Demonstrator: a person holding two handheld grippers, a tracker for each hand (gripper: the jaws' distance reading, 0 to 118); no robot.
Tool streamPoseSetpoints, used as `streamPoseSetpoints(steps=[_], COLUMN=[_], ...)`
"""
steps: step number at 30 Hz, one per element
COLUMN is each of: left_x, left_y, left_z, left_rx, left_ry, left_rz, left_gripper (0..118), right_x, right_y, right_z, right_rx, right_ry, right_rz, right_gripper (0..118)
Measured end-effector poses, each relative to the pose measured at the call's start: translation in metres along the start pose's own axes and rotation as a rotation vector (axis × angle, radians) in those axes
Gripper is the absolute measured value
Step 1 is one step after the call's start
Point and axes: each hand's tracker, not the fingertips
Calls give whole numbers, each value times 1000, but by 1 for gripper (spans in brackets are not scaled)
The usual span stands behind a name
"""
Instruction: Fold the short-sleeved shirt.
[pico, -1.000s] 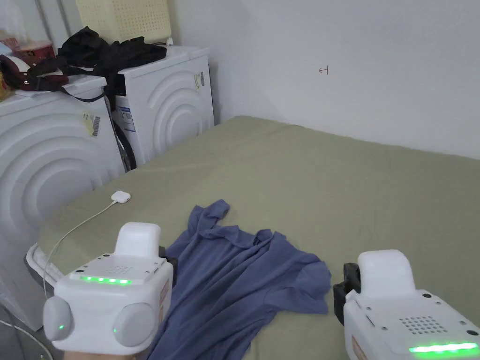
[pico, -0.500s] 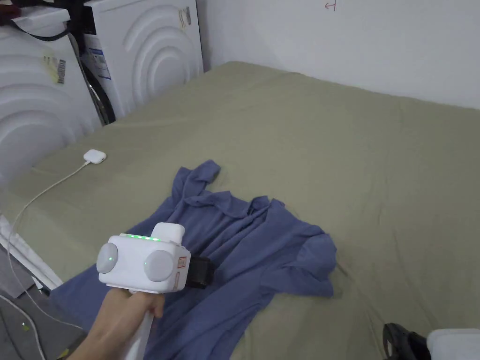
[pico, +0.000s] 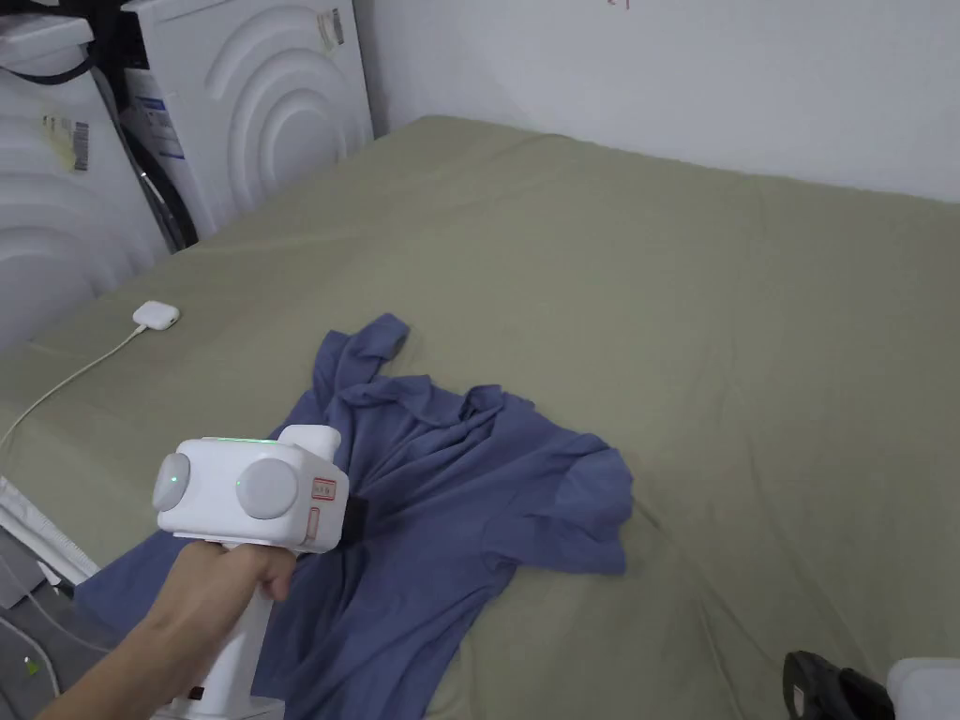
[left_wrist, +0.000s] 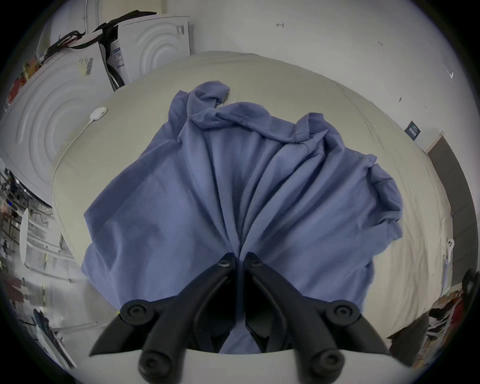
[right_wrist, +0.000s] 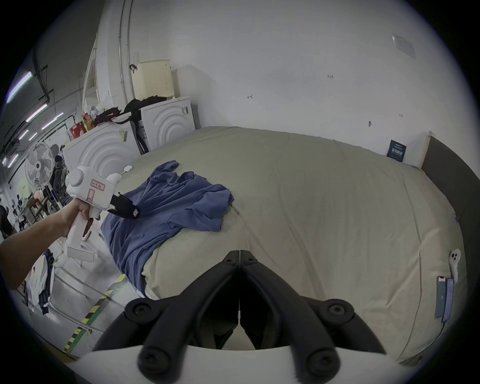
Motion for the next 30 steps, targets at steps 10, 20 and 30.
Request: streamPoseSetpoints(steps=[10, 20, 30], left_x=[115, 381, 615], left_y=[54, 89, 37], left_z=[26, 24, -8], left_rx=[75, 35, -152], left_ry=[-243, -457, -704], left_rz=[-18, -344, -529], left_gripper=[2, 2, 2], right_x=[55, 136, 204], right_y=[-19, -52, -79], right_z=[49, 87, 101], right_rx=[48, 36, -9], right_ry=[-105, -298, -452], right_rz=[-105, -263, -393], right_gripper=[0, 0, 0])
